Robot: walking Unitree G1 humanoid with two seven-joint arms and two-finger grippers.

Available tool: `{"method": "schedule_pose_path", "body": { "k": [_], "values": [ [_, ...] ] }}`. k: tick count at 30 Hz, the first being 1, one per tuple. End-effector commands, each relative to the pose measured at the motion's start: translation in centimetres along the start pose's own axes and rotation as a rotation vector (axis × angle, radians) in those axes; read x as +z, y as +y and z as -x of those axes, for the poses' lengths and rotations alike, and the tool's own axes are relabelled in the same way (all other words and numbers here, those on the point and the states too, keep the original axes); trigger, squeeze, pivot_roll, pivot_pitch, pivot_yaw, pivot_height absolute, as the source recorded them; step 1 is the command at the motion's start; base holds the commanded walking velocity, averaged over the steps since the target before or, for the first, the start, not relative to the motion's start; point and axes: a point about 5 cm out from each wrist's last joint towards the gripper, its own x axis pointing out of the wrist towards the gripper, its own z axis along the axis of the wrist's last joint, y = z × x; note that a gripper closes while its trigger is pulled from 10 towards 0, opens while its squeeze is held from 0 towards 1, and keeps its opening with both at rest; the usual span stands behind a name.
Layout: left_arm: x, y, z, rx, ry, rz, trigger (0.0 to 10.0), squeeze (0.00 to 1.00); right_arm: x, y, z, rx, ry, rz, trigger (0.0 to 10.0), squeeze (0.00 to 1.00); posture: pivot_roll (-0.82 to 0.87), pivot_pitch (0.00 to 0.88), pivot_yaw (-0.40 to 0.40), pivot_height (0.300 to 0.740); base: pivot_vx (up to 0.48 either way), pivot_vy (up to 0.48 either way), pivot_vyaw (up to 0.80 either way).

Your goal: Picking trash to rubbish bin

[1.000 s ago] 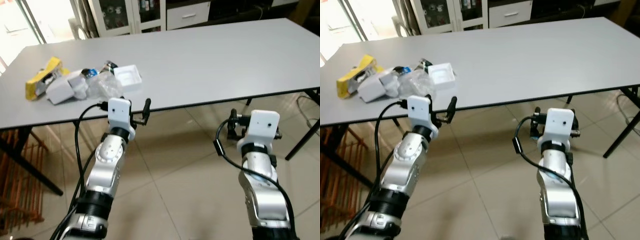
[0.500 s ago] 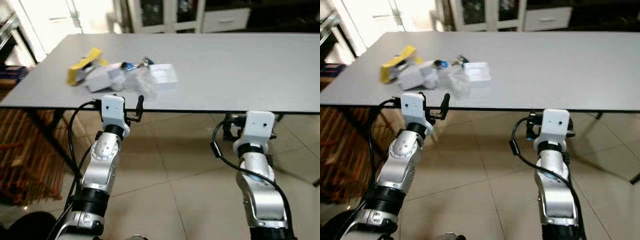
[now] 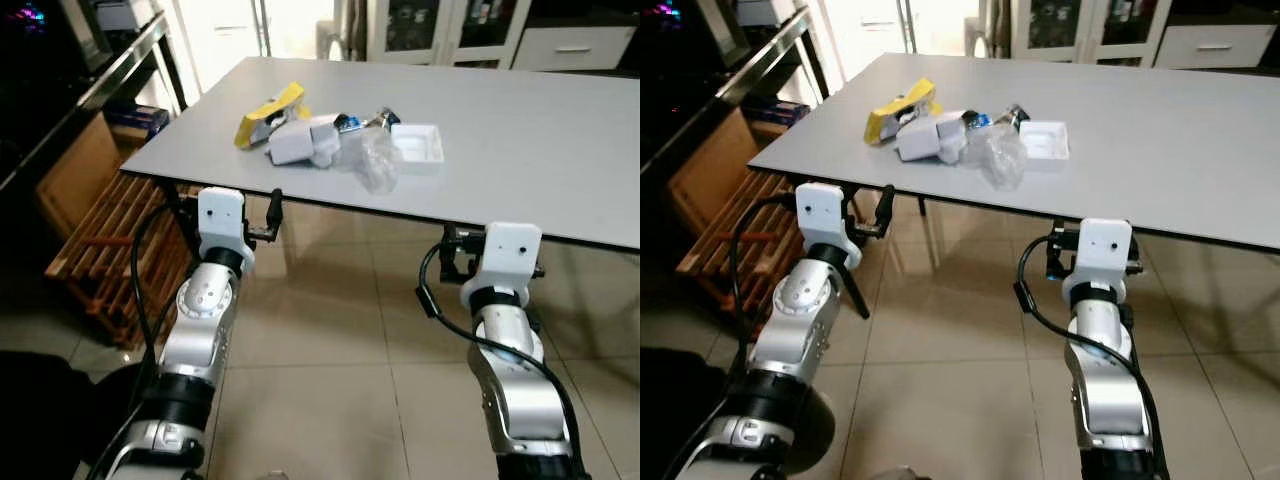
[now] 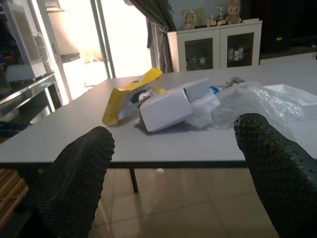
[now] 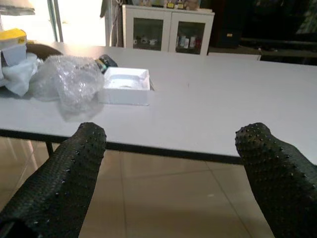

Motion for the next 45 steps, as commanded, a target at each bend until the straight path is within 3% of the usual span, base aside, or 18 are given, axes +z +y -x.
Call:
{"method": "schedule_pose_path", "body": {
  "k": [1, 45],
  "values": [
    [0.12, -0.22, -0.08, -0.021, -0.005, -0.008, 10.0, 0.0, 0.28, -0.22, -0.09, -0.01, -0.009, -0.012, 10.0, 0.0, -0.07, 0.04, 0.054, 0.74, 0.401, 0.0, 0.0],
    [0.2, -0.64, 0.12, -0.039, -0.002, -0.009, 10.0, 0.0, 0.33, -0.76, -0.05, -0.052, -0.022, 0.024, 10.0, 0.0, -0.07, 0.056, 0.052, 0.74, 0.475, 0.0, 0.0]
  ]
}}
